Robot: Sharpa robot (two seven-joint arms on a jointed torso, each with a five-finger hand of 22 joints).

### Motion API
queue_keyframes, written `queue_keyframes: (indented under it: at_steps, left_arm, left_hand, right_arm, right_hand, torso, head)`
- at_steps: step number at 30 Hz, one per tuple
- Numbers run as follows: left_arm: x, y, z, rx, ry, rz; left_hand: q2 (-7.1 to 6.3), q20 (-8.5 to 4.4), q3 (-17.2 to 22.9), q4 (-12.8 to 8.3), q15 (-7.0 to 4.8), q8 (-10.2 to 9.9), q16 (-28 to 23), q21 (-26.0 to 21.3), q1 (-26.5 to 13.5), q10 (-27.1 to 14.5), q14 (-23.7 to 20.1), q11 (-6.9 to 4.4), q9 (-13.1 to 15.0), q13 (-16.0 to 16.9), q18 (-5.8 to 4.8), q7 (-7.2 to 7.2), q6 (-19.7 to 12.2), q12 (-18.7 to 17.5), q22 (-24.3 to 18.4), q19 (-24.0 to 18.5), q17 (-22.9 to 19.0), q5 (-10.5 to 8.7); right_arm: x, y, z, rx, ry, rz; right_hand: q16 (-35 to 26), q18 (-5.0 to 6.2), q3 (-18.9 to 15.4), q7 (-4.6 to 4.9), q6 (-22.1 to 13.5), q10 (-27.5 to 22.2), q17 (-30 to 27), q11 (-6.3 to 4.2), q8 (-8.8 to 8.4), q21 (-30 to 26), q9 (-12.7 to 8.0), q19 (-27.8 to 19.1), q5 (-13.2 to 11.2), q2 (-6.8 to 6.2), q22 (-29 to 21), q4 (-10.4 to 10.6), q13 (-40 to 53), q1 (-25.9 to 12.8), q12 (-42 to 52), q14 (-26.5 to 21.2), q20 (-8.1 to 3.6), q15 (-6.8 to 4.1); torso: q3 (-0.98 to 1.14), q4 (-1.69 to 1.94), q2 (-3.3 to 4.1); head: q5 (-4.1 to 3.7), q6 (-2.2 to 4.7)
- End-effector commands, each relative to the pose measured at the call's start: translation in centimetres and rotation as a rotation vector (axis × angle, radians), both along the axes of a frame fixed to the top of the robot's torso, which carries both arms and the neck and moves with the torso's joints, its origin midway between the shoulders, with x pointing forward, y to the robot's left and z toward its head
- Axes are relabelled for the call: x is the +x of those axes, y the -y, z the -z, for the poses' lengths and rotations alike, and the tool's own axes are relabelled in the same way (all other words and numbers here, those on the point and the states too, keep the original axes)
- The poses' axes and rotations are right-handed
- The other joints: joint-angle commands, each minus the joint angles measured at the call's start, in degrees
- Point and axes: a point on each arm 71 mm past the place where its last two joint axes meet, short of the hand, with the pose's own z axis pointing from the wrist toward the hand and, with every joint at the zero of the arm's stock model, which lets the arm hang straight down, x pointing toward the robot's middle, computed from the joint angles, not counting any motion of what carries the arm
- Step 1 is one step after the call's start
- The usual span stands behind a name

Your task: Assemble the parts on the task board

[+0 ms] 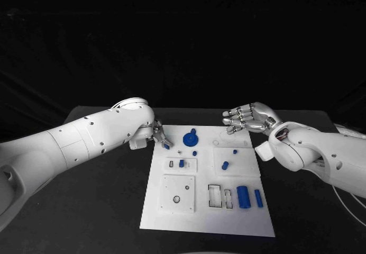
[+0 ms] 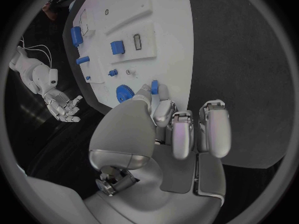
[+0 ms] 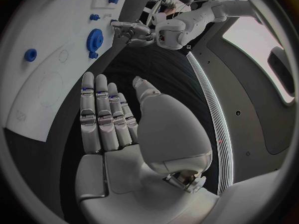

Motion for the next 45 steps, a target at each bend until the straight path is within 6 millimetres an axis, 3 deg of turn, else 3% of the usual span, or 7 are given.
queue_keyframes:
  at_steps: [1, 6, 9, 14, 23, 37, 45]
  left_arm:
    - [-0.1, 0.3, 0.0, -0.022, -0.007, 0.013]
    - [-0.1, 0.3, 0.0, -0.035, -0.013, 0.013]
    - [-0.1, 0.1, 0.0, -0.044, -0.009, 0.01]
    - [-0.3, -0.1, -0.1, -0.072, -0.007, -0.005]
    - [-1.8, -0.4, -0.6, -0.125, 0.011, -0.023]
    - [-5.1, -0.4, -0.4, -0.151, 0.062, -0.021]
    - [-6.1, 0.1, 0.2, -0.127, 0.08, 0.012]
  left_hand:
    - [0.82, -0.62, 2.7, -1.8, -0.61, -0.5, 0.2, -0.3, 3.5, 0.1, 6.0, -0.5, -0.3, -0.2, -0.17, -0.56, -0.3, -0.1, 3.8, 2.3, 15.1, 0.07]
    - [1.15, -0.72, 8.2, -4.0, -0.56, -0.9, 0.2, -0.4, 7.1, -0.1, 6.0, -0.41, -0.8, -0.5, -0.17, -0.3, -0.8, -0.5, 3.7, 2.3, 15.1, -0.32]
    - [0.05, -0.6, 12.6, -4.5, -0.37, -0.6, 0.2, -0.4, 7.1, 0.2, 6.0, -0.12, -0.7, -0.4, -0.19, -0.19, -1.0, -0.5, 3.9, 2.4, 15.1, -3.7]
    - [-1.03, -0.5, 16.0, -4.5, -0.39, 0.1, 0.2, -0.3, 6.0, 0.6, 6.0, -0.29, -0.2, -0.1, -0.23, -0.21, -0.8, -0.2, 4.0, 2.4, 15.1, -4.08]
    - [-2.24, -0.6, 18.7, -4.3, -0.44, 1.1, 0.2, -0.3, 4.4, 1.0, 6.0, -0.39, 0.7, 0.3, -0.23, -0.37, -0.8, 0.1, 4.2, 2.5, 15.1, -4.2]
    - [-3.04, -0.78, 20.6, -4.1, -0.63, 2.1, 0.2, 0.0, 3.4, 1.4, 6.0, -0.6, 1.5, 0.9, -0.33, -0.59, -0.9, 0.7, 4.6, 2.7, 15.1, -4.26]
    - [-3.37, -0.85, 21.2, -4.1, -0.71, 2.4, 0.2, 0.1, 3.1, 1.5, 6.0, -0.67, 1.7, 1.0, -0.37, -0.67, -1.0, 0.8, 4.8, 2.7, 15.1, -4.28]
  right_arm:
    - [-0.1, -0.2, 0.0, 0.001, 0.004, -0.024]
    - [0.0, -0.3, 0.0, 0.001, 0.003, -0.025]
    - [0.0, -0.3, 0.0, 0.001, 0.002, -0.025]
    - [0.0, -0.3, 0.1, 0.001, 0.002, -0.026]
    - [0.0, -0.3, 0.2, 0.0, -0.001, -0.026]
    - [0.1, -0.1, 0.3, -0.001, -0.004, -0.024]
    - [0.1, -0.2, 0.4, -0.001, -0.007, -0.027]
  right_hand:
    - [-0.2, 0.83, -0.2, 0.04, -0.4, -0.4, -0.1, 0.2, 0.22, -0.4, 0.0, 0.4, 0.1, 0.03, -0.1, -0.2, -0.1, -0.3, 0.2, 0.2, 0.18, 0.19]
    - [-0.2, 0.83, -0.2, 0.04, -0.4, -0.4, -0.1, 0.2, 0.22, -0.4, 0.0, 0.4, 0.1, 0.03, -0.1, -0.2, -0.1, -0.3, 0.2, 0.2, 0.18, 0.19]
    - [-0.2, 0.83, -0.2, 0.04, -0.4, -0.4, -0.1, 0.2, 0.22, -0.4, 0.0, 0.4, 0.1, 0.03, -0.1, -0.2, -0.1, -0.3, 0.2, 0.2, 0.18, 0.19]
    - [-0.2, 0.83, -0.2, 0.04, -0.4, -0.4, -0.1, 0.2, 0.22, -0.4, 0.0, 0.4, 0.1, 0.03, -0.1, -0.2, -0.1, -0.3, 0.2, 0.2, 0.18, 0.19]
    - [-0.3, 0.82, -0.3, 0.06, -0.5, -0.4, -0.2, 0.22, 0.24, -0.6, 0.0, 0.5, 0.1, 0.18, -0.1, -0.3, -0.1, -0.4, 0.3, 0.2, 0.19, 0.2]
    - [-0.3, 0.82, -0.3, 0.06, -0.5, -0.4, -0.2, 0.22, 0.24, -0.6, 0.0, 0.5, 0.1, 0.18, -0.1, -0.3, -0.1, -0.4, 0.3, 0.2, 0.19, 0.2]
    - [-0.3, 0.82, -0.3, 0.06, -0.5, -0.4, -0.2, 0.22, 0.24, -0.6, 0.0, 0.5, 0.1, 0.18, -0.1, -0.3, -0.1, -0.4, 0.3, 0.2, 0.19, 0.2]
  torso:
    - [-0.01, -0.02, -0.01]
    - [-0.01, -0.04, -0.01]
    - [-0.02, -0.04, -0.01]
    - [0.02, -0.03, -0.02]
    - [0.13, 0.03, -0.11]
    - [-0.08, 0.11, -0.13]
    - [-0.07, 0.1, -0.16]
  head:
    - [0.05, -0.06]
    - [0.0, -0.13]
    - [-0.03, -0.21]
    - [-0.08, -0.21]
    - [-0.21, -0.24]
    - [-0.2, -0.23]
    - [-0.14, -0.36]
